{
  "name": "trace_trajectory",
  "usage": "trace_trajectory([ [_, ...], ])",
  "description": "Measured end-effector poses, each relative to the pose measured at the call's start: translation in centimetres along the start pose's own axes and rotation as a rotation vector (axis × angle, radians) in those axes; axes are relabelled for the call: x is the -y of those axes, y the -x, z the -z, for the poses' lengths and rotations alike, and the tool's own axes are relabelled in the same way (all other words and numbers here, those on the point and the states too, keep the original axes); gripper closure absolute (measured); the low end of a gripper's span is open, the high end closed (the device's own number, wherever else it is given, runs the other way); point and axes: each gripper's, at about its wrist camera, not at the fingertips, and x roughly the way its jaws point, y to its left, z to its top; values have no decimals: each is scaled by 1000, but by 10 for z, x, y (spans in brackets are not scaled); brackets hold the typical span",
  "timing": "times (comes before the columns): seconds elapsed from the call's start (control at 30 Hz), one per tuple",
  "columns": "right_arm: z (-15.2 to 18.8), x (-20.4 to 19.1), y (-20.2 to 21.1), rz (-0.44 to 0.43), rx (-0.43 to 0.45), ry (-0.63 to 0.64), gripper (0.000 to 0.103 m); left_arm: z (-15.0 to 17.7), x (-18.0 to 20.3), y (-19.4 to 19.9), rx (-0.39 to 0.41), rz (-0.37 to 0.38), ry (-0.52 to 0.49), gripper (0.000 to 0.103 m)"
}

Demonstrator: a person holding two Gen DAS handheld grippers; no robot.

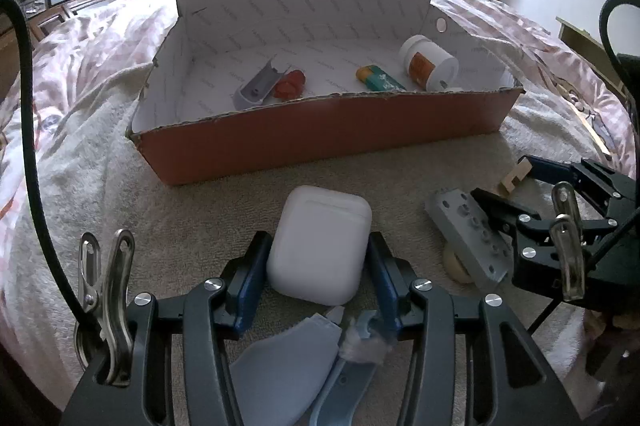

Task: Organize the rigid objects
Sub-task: 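Grasp the white earbud case with left gripper while right grasps wooden block, then lift the earbud case and wooden block and carry both toward the box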

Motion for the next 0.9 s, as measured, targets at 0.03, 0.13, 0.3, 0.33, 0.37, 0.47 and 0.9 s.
trace_trajectory([
  [0.03,0,0,0,1,0,0,23,0,0,0,-1,-3,-1,54],
  [0.13,0,0,0,3,-1,-5,22,0,2,-1,-2,-11,-2,54],
  [0.3,-3,-1,-2,21,-14,-22,22,0,4,-1,-3,-23,-4,53],
  [0.33,-4,-1,-2,24,-17,-26,22,0,4,-1,-3,-26,-4,53],
  [0.37,-4,-1,-3,26,-19,-29,22,0,5,-1,-3,-29,-4,53],
  [0.47,-4,-2,-3,27,-20,-31,22,0,5,-1,-4,-34,-6,53],
  [0.9,-4,-2,-4,23,-17,-33,21,0,6,-1,-10,-37,4,55],
])
